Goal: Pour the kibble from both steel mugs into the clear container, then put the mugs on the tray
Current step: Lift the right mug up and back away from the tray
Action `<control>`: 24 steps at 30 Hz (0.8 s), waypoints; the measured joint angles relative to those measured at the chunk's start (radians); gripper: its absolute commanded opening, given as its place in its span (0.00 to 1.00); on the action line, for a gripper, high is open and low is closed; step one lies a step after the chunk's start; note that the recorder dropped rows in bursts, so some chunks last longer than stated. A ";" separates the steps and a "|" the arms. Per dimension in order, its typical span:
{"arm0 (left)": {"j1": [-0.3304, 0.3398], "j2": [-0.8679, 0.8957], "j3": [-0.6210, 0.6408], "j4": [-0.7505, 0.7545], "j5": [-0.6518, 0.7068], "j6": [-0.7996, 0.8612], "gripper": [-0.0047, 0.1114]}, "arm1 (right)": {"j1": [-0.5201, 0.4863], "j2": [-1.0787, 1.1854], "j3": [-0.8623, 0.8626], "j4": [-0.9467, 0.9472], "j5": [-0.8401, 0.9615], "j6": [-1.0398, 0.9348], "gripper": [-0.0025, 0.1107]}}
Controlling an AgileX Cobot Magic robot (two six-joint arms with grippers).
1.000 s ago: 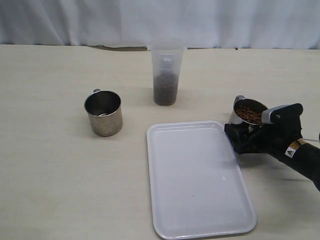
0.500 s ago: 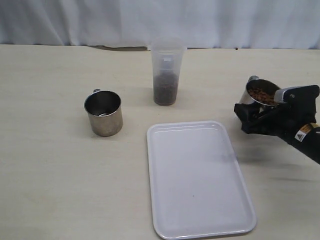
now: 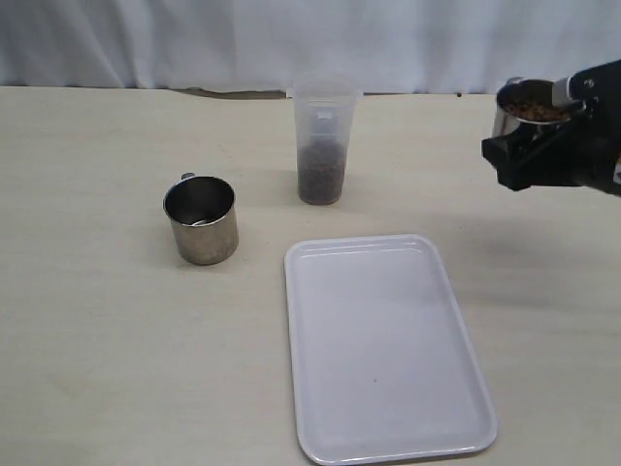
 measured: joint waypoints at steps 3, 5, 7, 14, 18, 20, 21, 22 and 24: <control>0.000 0.000 0.000 0.000 0.000 0.000 0.04 | 0.000 -0.038 -0.064 -0.180 0.039 0.180 0.07; 0.000 0.000 0.000 0.000 0.000 0.000 0.04 | 0.000 -0.052 -0.110 -0.319 0.044 0.317 0.07; 0.000 0.000 0.000 0.000 0.000 0.000 0.04 | 0.000 -0.056 -0.158 -0.446 0.044 0.456 0.07; 0.000 0.000 0.000 0.000 0.000 0.000 0.04 | 0.041 -0.058 -0.291 -0.808 0.120 0.769 0.07; 0.000 0.000 0.000 0.000 0.000 0.000 0.04 | 0.145 -0.040 -0.335 -0.814 0.189 0.765 0.07; 0.000 0.000 0.000 0.000 0.000 0.000 0.04 | 0.180 -0.026 -0.366 -0.814 0.189 0.781 0.07; 0.000 0.000 0.000 0.000 0.000 0.000 0.04 | 0.191 -0.022 -0.376 -0.814 0.192 0.792 0.07; 0.000 0.000 0.000 0.000 0.000 0.000 0.04 | 0.199 -0.017 -0.381 -0.814 0.197 0.795 0.07; 0.000 0.000 0.000 0.000 0.000 0.000 0.04 | 0.209 -0.011 -0.383 -0.814 0.205 0.800 0.07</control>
